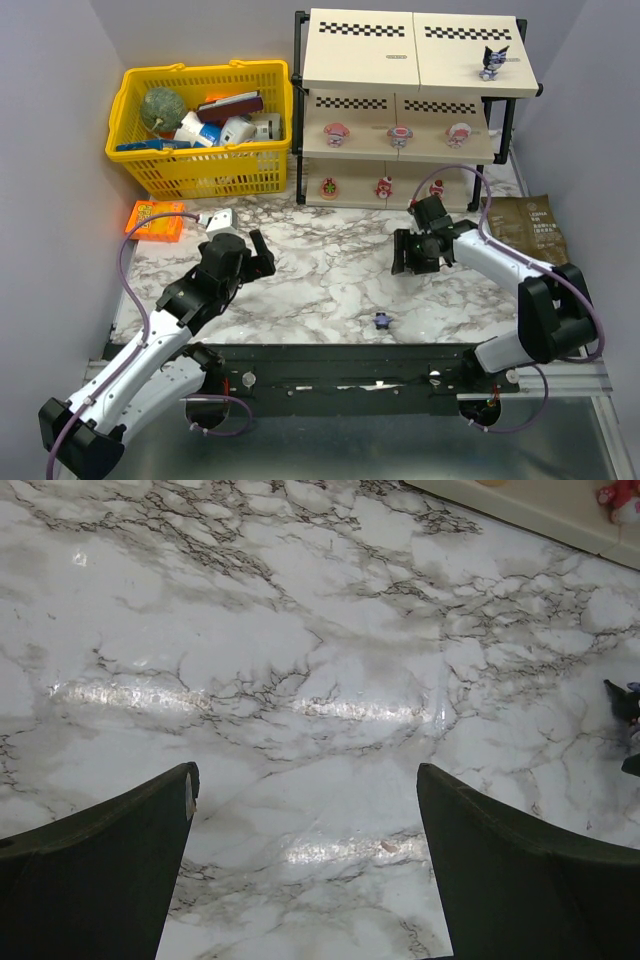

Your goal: Place and organize the plastic toys onto the shelf

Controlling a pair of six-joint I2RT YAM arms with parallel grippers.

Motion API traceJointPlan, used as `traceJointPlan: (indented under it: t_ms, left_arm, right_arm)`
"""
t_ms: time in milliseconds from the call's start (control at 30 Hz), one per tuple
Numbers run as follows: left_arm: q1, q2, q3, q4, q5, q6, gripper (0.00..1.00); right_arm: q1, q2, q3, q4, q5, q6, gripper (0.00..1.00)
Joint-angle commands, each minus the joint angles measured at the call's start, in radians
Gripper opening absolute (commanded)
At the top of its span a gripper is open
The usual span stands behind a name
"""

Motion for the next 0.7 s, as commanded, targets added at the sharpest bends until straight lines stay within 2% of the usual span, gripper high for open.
traceJointPlan:
  t_ms: [0,133,333,533,667]
  left_arm:
    - [-0.002,-0.022,0.005,-0.027,0.011,-0.002,0.99]
    - [-0.002,-0.028,0.012,-0.029,0.015,0.001,0.99]
    - [-0.002,-0.024,0.014,-0.037,0.027,0.004,0.99]
    - [-0.002,-0.022,0.005,-0.05,0.05,0.002,0.99]
    - [-0.002,-0.017,0.006,-0.054,0.062,0.007,0.99]
  right_arm:
    - [0.027,-0.104,0.004,-0.02,0.023,0.014,0.71]
    - [0.115,-0.218,0.001,-0.046,-0.005,0.007,0.73]
    - [0.276,-0.249,-0.041,-0.141,0.006,0.117,0.74]
    - [0.415,-0.312,-0.163,-0.127,-0.02,0.232,0.74]
    - [0.462,-0.321,-0.214,-0.101,0.001,0.269,0.74]
